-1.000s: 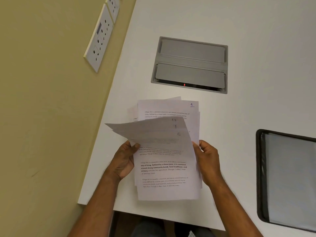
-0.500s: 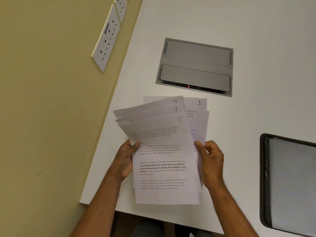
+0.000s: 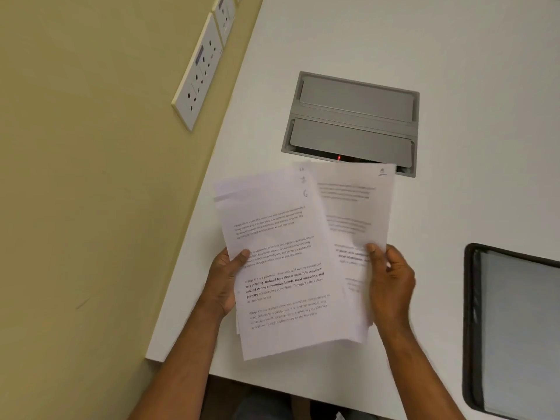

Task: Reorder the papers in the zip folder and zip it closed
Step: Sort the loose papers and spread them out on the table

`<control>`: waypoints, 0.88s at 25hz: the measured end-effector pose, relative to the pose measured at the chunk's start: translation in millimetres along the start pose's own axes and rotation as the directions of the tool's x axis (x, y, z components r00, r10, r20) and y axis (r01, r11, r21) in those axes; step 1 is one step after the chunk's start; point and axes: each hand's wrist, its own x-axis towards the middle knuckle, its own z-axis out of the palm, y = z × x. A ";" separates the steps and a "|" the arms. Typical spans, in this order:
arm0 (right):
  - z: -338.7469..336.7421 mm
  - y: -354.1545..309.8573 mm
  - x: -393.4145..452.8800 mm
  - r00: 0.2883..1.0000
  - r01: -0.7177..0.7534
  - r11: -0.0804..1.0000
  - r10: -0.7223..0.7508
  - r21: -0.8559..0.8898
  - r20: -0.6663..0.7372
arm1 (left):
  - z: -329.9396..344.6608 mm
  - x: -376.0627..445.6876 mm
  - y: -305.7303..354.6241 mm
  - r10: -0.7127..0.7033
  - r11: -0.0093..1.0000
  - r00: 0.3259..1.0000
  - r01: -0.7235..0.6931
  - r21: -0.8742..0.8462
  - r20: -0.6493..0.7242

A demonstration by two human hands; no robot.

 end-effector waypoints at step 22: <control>15.2 16.6 12.8 0.934 -0.268 0.938 0.197 0.219 0.297 | 19.1 -14.7 18.2 -0.074 0.989 0.996 0.068 0.131 0.043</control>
